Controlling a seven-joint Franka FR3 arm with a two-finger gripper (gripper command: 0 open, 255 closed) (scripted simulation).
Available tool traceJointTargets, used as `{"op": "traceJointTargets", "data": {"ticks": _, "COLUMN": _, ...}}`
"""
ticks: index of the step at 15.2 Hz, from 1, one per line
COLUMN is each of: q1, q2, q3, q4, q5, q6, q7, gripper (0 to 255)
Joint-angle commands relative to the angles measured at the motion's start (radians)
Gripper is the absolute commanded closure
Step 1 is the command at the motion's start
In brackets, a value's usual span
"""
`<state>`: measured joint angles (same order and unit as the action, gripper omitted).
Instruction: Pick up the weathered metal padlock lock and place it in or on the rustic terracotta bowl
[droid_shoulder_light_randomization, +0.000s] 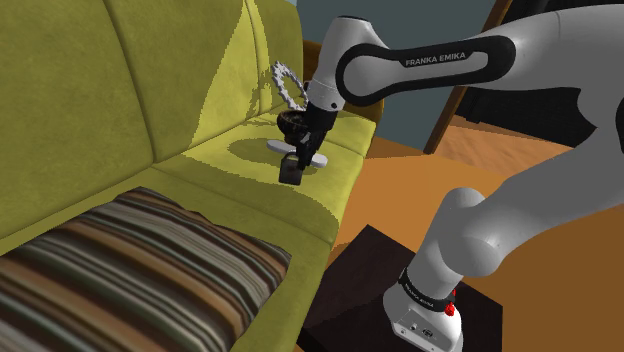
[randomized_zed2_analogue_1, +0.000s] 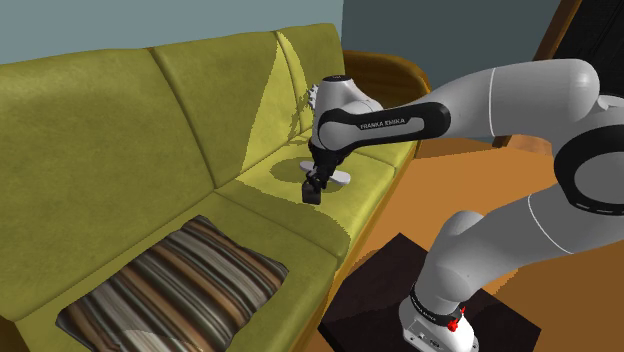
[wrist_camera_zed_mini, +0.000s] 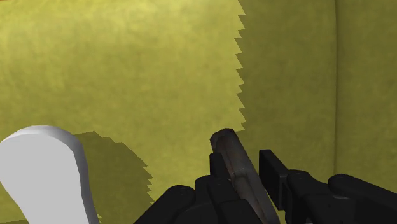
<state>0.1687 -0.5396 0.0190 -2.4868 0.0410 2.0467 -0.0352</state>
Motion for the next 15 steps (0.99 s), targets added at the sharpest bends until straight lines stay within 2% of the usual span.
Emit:
{"op": "traceJointTargets", "data": {"ticks": 1, "q1": 0.000, "q2": -0.002, "q3": 0.000, "q4": 0.011, "q5": 0.000, "q6": -0.014, "q7": 0.001, "gripper": 255}}
{"op": "traceJointTargets", "data": {"ticks": 15, "q1": -0.001, "q2": -0.016, "q3": -0.002, "q4": 0.190, "q5": -0.004, "q6": -0.206, "q7": 0.006, "gripper": 255}}
